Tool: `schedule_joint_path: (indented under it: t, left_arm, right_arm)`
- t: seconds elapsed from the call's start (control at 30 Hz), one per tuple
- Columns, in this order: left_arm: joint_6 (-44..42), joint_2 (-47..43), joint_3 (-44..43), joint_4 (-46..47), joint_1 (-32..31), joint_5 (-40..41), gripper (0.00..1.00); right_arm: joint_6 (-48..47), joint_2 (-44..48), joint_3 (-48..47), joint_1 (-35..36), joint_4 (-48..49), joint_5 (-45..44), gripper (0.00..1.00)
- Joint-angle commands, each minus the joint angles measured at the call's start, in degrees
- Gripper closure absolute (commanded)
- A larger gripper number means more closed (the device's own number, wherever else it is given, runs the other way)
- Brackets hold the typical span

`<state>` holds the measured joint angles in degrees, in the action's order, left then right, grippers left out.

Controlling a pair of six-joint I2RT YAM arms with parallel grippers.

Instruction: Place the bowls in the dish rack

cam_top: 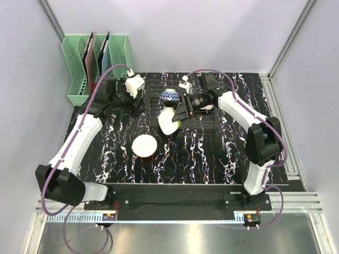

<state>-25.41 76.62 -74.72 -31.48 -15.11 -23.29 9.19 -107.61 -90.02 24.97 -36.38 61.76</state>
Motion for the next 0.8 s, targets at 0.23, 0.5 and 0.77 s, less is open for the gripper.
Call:
schedule_joint_path:
  t: [0.23, 0.5, 0.77]
  left_arm:
    - [-1.83, -4.37, 6.51, -5.33, 1.93, -3.43, 0.01]
    - [-7.98, -1.83, 9.59, -14.99, 1.93, -5.45, 0.01]
    - [-11.68, -1.12, 15.03, -19.23, 1.93, -5.01, 0.01]
  right_arm:
    - [-16.38, 9.44, -11.58, -0.36, -9.85, -34.92, 1.00]
    - [-29.12, 7.60, -14.84, -0.36, -9.24, -54.44, 1.00]
    - [-37.31, 2.41, -13.69, 0.34, -2.92, -64.83, 1.00]
